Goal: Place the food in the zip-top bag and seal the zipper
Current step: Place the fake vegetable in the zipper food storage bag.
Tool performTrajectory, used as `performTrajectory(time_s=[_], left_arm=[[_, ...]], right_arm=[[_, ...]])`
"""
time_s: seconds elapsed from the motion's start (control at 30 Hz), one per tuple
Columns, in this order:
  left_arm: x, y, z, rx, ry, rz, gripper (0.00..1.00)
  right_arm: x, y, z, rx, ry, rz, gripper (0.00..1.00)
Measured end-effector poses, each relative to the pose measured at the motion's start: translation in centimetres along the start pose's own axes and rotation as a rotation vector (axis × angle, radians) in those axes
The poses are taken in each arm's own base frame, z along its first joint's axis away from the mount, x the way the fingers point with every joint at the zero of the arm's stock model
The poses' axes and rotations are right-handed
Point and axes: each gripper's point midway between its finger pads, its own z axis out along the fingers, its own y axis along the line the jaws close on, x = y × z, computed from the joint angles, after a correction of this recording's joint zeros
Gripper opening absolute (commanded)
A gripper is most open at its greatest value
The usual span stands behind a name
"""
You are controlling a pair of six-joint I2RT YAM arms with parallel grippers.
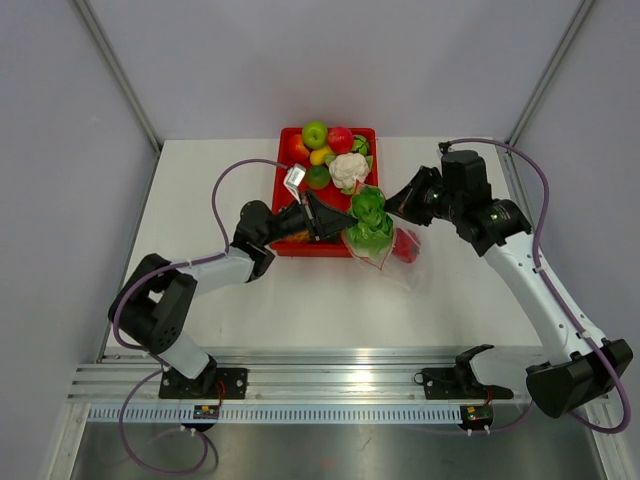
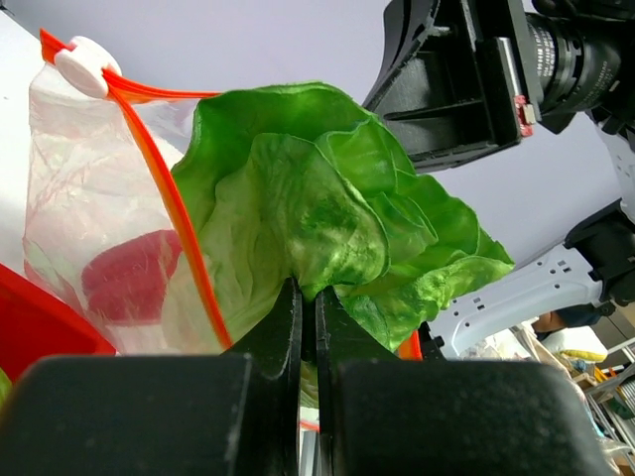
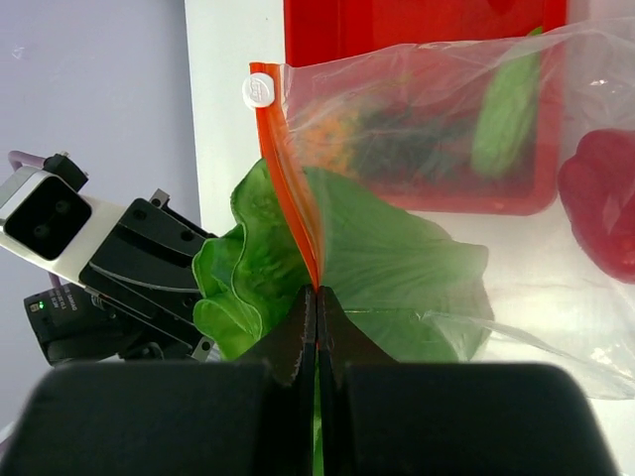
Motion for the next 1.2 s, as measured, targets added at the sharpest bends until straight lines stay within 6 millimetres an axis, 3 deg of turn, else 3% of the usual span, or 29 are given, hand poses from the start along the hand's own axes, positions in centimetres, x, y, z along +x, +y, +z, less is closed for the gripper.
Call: performTrajectory(time_s=[0.2, 0.23, 0.27, 0.33, 0.37, 0.43, 0.6, 0.83, 0.97, 1.1, 1.2], left_arm=[[0.4, 0.4, 0.8, -0.023, -0.019, -0.001, 0.03], [0.6, 0.5, 0.9, -0.027, -0.014, 0.002, 0.15], [0.8, 0.6, 0.9, -0.033, -0.006, 0.01, 0.41], [1.5, 1.1, 0.9, -0.052, 0.023, 0.008, 0.63], [1.8, 1.3, 1.0, -0.062, 0.042, 0.01, 0.73], [2.3, 1.8, 1.1, -0.087, 0.083, 0.005, 0.77], [2.5, 1.9, 0.9, -0.179, 0.187, 0.048, 0.79], [0.2, -1.5, -1.4, -0.251, 0.198, 0.167, 0.75], [-0.8, -2.4, -2.8, -0.316, 0.175, 0.189, 0.73], [-1.0, -2.0, -4.4, -0.405, 0.153, 0.188, 0.65], [-0.1, -0.6, -6.1, -0.498, 0.145, 0.151, 0.59]], right_arm=[[-0.1, 0.4, -0.4, -0.017, -0.01, 0.018, 0.0], [-0.1, 0.5, -0.6, -0.02, -0.013, 0.02, 0.0], [-0.2, 0.6, -0.7, -0.024, -0.016, 0.022, 0.0], [-0.2, 0.7, -1.0, -0.029, -0.022, 0.026, 0.0], [-0.2, 0.8, -1.1, -0.031, -0.023, 0.028, 0.0], [-0.1, 0.8, -1.2, -0.032, -0.024, 0.034, 0.0], [0.0, 0.5, -1.0, -0.027, -0.024, 0.051, 0.0], [-0.2, 0.8, -0.8, -0.041, -0.033, 0.068, 0.0], [-0.2, 0.9, -0.8, -0.044, -0.035, 0.076, 0.0], [-0.2, 0.9, -0.7, -0.047, -0.036, 0.082, 0.0], [-0.3, 0.9, -0.8, -0.051, -0.04, 0.082, 0.0]])
